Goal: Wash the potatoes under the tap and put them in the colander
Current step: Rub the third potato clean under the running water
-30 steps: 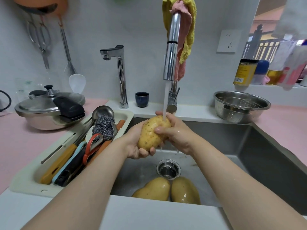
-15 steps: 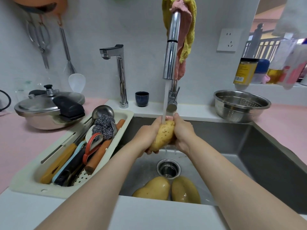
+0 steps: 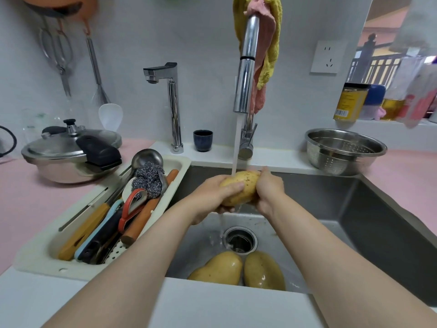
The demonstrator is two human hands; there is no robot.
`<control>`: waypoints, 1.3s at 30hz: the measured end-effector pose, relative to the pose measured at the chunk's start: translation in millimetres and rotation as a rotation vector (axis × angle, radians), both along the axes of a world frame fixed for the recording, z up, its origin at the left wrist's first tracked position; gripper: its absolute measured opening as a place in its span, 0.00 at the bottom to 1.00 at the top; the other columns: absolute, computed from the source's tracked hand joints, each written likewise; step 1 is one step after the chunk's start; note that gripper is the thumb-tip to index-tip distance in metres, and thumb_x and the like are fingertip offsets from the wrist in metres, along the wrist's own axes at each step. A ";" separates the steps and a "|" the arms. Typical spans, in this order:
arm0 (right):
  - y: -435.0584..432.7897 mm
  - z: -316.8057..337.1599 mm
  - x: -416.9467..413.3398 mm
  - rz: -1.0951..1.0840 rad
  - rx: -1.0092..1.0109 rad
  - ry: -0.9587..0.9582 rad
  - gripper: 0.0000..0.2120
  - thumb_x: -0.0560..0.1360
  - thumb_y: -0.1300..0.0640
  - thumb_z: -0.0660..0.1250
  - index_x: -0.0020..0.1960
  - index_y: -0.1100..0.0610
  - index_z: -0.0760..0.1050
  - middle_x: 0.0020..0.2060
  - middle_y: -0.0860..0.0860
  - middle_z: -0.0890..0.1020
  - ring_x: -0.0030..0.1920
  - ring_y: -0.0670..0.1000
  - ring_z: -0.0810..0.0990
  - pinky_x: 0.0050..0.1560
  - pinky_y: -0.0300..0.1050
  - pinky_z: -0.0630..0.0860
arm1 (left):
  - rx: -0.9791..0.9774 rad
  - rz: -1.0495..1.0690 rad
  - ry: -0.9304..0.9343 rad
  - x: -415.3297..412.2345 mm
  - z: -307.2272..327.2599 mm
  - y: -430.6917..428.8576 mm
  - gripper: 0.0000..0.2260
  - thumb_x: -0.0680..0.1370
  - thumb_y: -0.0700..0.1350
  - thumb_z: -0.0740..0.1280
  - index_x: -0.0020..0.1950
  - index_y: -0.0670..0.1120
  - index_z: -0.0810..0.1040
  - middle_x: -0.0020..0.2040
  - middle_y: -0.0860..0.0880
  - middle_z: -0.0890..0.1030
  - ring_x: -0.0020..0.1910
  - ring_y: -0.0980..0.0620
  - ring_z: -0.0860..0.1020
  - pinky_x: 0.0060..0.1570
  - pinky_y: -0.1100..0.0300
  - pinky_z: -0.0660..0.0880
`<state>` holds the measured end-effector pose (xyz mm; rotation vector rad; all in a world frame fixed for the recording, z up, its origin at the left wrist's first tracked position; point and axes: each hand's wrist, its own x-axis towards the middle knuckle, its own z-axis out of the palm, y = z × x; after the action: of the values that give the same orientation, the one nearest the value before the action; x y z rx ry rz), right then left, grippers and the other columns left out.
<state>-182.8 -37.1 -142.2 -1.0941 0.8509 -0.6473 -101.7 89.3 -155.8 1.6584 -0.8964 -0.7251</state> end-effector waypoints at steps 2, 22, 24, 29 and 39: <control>2.7 2.0 -3.6 0.067 -0.084 0.005 0.15 0.86 0.48 0.58 0.47 0.53 0.79 0.49 0.56 0.83 0.52 0.60 0.82 0.59 0.64 0.81 | 0.015 0.123 0.089 -5.9 5.5 -6.1 0.17 0.81 0.61 0.63 0.56 0.48 0.76 0.44 0.42 0.83 0.30 0.51 0.78 0.32 0.59 0.72; 9.4 -14.8 -6.0 0.640 0.057 0.116 0.21 0.84 0.43 0.60 0.70 0.56 0.73 0.59 0.63 0.81 0.43 0.63 0.84 0.35 0.54 0.84 | -0.156 0.442 0.378 6.2 7.5 -11.2 0.13 0.76 0.57 0.66 0.46 0.51 0.84 0.53 0.43 0.84 0.53 0.42 0.80 0.56 0.45 0.79; 8.2 -14.4 -9.1 0.678 -0.227 0.103 0.19 0.81 0.49 0.68 0.70 0.54 0.72 0.54 0.60 0.82 0.39 0.57 0.83 0.33 0.48 0.79 | -0.270 0.494 0.637 13.1 9.8 -4.0 0.13 0.82 0.52 0.63 0.46 0.48 0.83 0.51 0.40 0.83 0.49 0.41 0.80 0.47 0.44 0.80; 3.9 -17.6 -12.8 0.629 -0.539 0.150 0.21 0.78 0.51 0.73 0.69 0.48 0.75 0.48 0.56 0.83 0.26 0.49 0.75 0.26 0.42 0.70 | -0.192 0.495 0.664 19.3 14.0 10.7 0.13 0.85 0.57 0.59 0.50 0.48 0.73 0.50 0.41 0.78 0.51 0.35 0.80 0.51 0.31 0.78; -18.0 -25.4 -25.3 0.732 -0.434 0.388 0.28 0.78 0.36 0.67 0.69 0.55 0.74 0.51 0.58 0.83 0.39 0.55 0.82 0.33 0.47 0.81 | 0.272 0.178 0.311 18.9 -11.7 4.6 0.27 0.83 0.62 0.60 0.65 0.39 0.71 0.42 0.34 0.86 0.35 0.40 0.86 0.34 0.53 0.85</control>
<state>-208.1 -55.1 -167.6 -1.8378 0.5691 0.0116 -82.8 93.9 -167.5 1.7723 -0.4374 -0.9811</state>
